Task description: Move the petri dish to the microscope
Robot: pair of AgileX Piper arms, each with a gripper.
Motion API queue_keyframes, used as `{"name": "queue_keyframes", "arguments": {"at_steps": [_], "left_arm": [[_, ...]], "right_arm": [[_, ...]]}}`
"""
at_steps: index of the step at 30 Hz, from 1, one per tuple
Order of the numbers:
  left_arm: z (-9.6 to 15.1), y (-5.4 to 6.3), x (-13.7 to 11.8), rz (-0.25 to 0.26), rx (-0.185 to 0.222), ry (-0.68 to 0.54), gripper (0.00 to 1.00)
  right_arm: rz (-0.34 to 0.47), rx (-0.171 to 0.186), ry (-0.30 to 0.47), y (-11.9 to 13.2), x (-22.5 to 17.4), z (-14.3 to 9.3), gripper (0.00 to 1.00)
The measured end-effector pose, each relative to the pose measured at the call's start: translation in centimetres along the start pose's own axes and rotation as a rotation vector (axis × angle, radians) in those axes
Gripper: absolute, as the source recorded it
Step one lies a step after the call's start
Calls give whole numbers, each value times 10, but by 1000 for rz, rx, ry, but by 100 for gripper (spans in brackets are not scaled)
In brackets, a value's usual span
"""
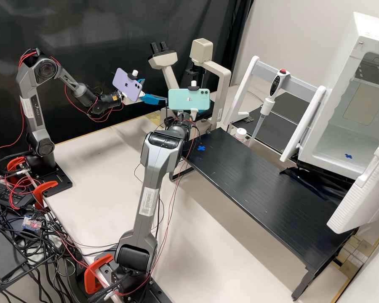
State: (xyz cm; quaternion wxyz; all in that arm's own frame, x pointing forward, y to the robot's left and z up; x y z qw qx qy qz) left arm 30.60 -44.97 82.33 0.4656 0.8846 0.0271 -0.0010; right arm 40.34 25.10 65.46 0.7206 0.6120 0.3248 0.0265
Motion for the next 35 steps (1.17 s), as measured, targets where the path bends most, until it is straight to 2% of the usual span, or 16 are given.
{"name": "queue_keyframes", "arguments": {"at_steps": [6,11,16,18,22,24,27,30,35], "left_arm": [[0,0,0,0,0,0,100],[0,0,0,0,0,0,100],[0,0,0,0,0,0,100],[0,0,0,0,0,0,100],[0,0,0,0,0,0,100],[0,0,0,0,0,0,100],[0,0,0,0,0,0,100],[0,0,0,0,0,0,100],[0,0,0,0,0,0,100]], "right_arm": [[88,-18,115,23,-39,-6,100],[161,-68,234,45,-79,-7,100],[218,-86,295,57,-110,1,100],[242,-96,294,61,-135,13,100],[311,-82,246,72,-164,30,100],[336,-74,170,74,-190,44,100],[419,-19,47,78,-219,59,100],[545,61,-90,78,-245,71,100],[674,150,-256,70,-276,83,100]]}}
